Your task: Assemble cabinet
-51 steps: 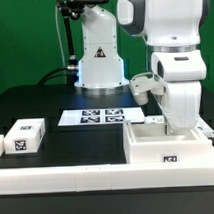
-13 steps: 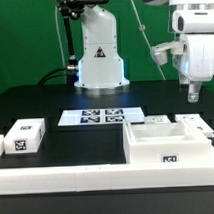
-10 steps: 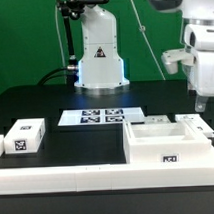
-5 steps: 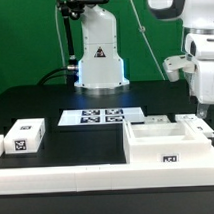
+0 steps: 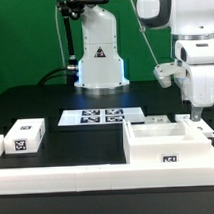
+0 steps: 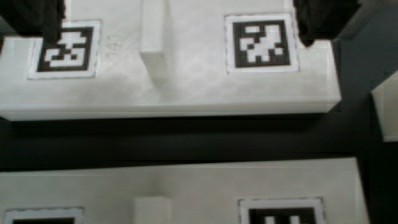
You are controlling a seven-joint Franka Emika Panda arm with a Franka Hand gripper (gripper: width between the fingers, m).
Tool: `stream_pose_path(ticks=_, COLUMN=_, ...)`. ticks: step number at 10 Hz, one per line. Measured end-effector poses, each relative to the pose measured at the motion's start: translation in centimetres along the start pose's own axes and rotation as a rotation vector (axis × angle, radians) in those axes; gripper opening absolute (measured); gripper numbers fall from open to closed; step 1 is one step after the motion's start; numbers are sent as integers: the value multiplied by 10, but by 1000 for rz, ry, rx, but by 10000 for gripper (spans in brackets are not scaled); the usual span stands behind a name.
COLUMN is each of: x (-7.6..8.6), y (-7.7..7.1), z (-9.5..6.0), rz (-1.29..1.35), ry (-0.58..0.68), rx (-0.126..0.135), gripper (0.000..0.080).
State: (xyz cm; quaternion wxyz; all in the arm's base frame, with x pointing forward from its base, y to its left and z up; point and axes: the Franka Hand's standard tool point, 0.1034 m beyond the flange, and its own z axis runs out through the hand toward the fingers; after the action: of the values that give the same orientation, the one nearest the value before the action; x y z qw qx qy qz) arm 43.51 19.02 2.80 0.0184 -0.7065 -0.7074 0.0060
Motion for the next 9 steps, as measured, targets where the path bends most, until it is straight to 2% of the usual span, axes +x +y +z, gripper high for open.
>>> stream_pose_path(ticks=3, x=1, y=-6, z=11, rz=1, ry=3, rx=20, gripper=649)
stream_pose_path(ticks=5, x=2, y=-7, z=14, rz=1, ry=6, rx=23, gripper=649)
stream_pose_path(ticks=6, x=2, y=-7, z=14, rz=2, ry=6, rx=23, gripper=508)
stream_pose_path(ticks=7, x=2, y=-7, z=15, rz=2, ry=6, rx=24, gripper=508)
stream_pose_path(ticks=8, x=2, y=-7, z=15, rz=2, ry=6, rx=24, gripper=324)
stream_pose_path(ticks=9, x=2, y=-7, z=15, rz=2, ry=6, rx=24, gripper=324)
